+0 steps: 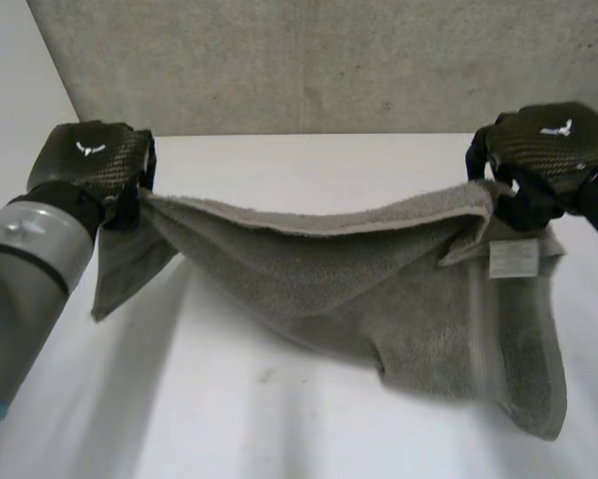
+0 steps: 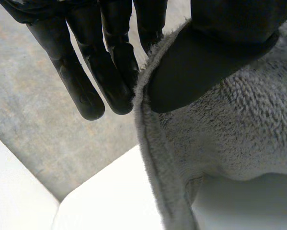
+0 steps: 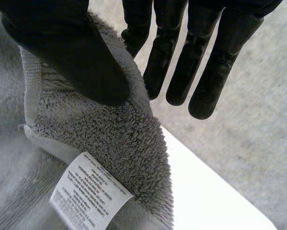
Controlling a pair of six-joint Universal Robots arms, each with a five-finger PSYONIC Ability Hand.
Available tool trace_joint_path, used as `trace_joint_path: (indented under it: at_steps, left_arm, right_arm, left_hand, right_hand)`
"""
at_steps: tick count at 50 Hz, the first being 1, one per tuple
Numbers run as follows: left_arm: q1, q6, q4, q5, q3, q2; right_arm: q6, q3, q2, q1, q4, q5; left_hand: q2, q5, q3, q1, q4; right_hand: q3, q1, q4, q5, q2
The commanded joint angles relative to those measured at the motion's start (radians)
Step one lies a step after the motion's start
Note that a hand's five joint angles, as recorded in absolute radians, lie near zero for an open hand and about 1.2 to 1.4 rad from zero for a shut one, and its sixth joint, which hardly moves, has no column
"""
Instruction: Fold the towel.
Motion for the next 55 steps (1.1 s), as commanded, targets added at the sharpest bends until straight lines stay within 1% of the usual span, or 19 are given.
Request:
trace_joint_path:
  at_steps: [1,7,9,12,16,20,21,23,24,25,26,29,32,35,40,45,47,49,55]
  left_arm:
    - [-0.013,0.155,-0.181,-0.002,-0.059,0.029]
    - [-0.026,0.162,-0.192,0.001,-0.067,-0.099]
    - [-0.027,0.162,-0.18,0.001,0.002,-0.209]
    - [-0.032,0.162,-0.172,0.001,0.056,-0.267]
    - [-0.032,0.161,-0.149,0.001,0.28,-0.425]
    - [-0.032,0.149,-0.094,0.0,0.576,-0.507]
    - [-0.032,0.149,-0.094,0.0,0.577,-0.507]
    - [-0.032,0.144,-0.058,-0.002,0.671,-0.519]
    - [-0.032,0.132,-0.01,-0.008,0.745,-0.521]
    - [-0.032,0.107,0.045,-0.014,0.801,-0.518]
    - [-0.032,0.107,0.046,-0.014,0.801,-0.517]
    - [-0.03,0.041,0.14,-0.016,0.83,-0.488]
    - [-0.03,-0.003,0.164,-0.017,0.807,-0.443]
    - [-0.033,-0.009,0.118,-0.017,0.701,-0.4]
    - [-0.035,-0.011,0.019,-0.02,0.478,-0.352]
    - [-0.036,-0.012,-0.034,-0.022,0.277,-0.321]
    - [-0.045,-0.012,-0.045,-0.019,0.072,-0.301]
    - [-0.055,-0.012,-0.04,-0.014,-0.002,-0.303]
    - [-0.116,-0.019,0.029,-0.017,-0.104,-0.361]
  right_arm:
    - [-0.185,0.041,0.178,0.005,0.071,0.012]
    - [-0.285,0.035,0.318,0.018,0.091,0.024]
    - [-0.283,0.02,0.348,0.02,0.085,0.022]
    - [-0.269,-0.052,0.408,0.023,0.051,0.038]
    - [-0.209,-0.153,0.458,0.031,-0.021,0.078]
    - [-0.087,-0.311,0.488,0.032,-0.211,0.134]
    - [-0.087,-0.311,0.488,0.032,-0.211,0.134]
    - [-0.009,-0.362,0.476,0.032,-0.41,0.157]
    - [-0.009,-0.362,0.476,0.032,-0.411,0.157]
    - [0.025,-0.364,0.464,0.031,-0.522,0.168]
    - [0.045,-0.356,0.442,0.031,-0.62,0.182]
    - [0.056,-0.341,0.415,0.032,-0.699,0.182]
    - [0.056,-0.305,0.373,0.031,-0.735,0.171]
    - [0.041,-0.279,0.369,0.031,-0.656,0.15]
    - [-0.041,-0.226,0.404,0.023,-0.413,0.088]
    - [-0.133,-0.163,0.445,0.018,-0.279,0.094]
    - [-0.177,-0.133,0.47,0.017,-0.218,0.093]
    - [-0.276,-0.054,0.526,0.017,-0.129,0.087]
    - [-0.303,0.006,0.606,0.017,-0.191,0.091]
  left_hand:
    - [0.179,0.192,0.181,0.204,0.18]
    - [0.179,0.192,0.181,0.204,0.18]
    - [0.179,0.192,0.181,0.204,0.18]
    - [0.179,0.192,0.181,0.204,0.18]
    - [0.179,0.192,0.181,0.204,0.18]
    - [0.179,0.192,0.181,0.204,0.18]
    - [0.179,0.192,0.181,0.204,0.18]
    - [0.179,0.192,0.181,0.204,0.18]
    - [0.179,0.192,0.181,0.204,0.18]
    - [0.179,0.192,0.181,0.204,0.18]
    - [0.179,0.192,0.181,0.204,0.18]
    - [0.179,0.192,0.181,0.204,0.18]
    - [0.179,0.192,0.181,0.204,0.18]
    - [0.179,0.192,0.181,0.204,0.18]
    - [0.179,0.192,0.181,0.204,0.18]
    - [0.179,0.192,0.181,0.204,0.18]
    - [0.179,0.192,0.181,0.204,0.18]
    - [0.179,0.192,0.181,0.204,0.18]
    - [0.179,0.192,0.181,0.204,0.18]
  right_hand:
    - [0.526,0.005,0.179,0.185,0.179]
    - [0.526,0.005,0.179,0.185,0.179]
    - [0.526,0.005,0.179,0.185,0.179]
    - [0.526,0.005,0.179,0.185,0.179]
    - [0.526,0.005,0.179,0.185,0.179]
    - [0.526,0.005,0.179,0.185,0.179]
    - [0.526,0.005,0.179,0.185,0.179]
    - [0.526,0.005,0.179,0.185,0.179]
    - [0.526,0.005,0.179,0.185,0.179]
    - [0.526,0.005,0.179,0.185,0.179]
    - [0.526,0.005,0.179,0.185,0.179]
    - [0.526,0.005,0.179,0.185,0.179]
    - [0.526,0.005,0.179,0.185,0.179]
    - [0.526,0.005,0.179,0.185,0.179]
    - [0.526,0.005,0.179,0.185,0.179]
    - [0.526,0.005,0.179,0.185,0.179]
    - [0.526,0.005,0.179,0.185,0.179]
    - [0.526,0.005,0.179,0.185,0.179]
    - [0.526,0.005,0.179,0.185,0.179]
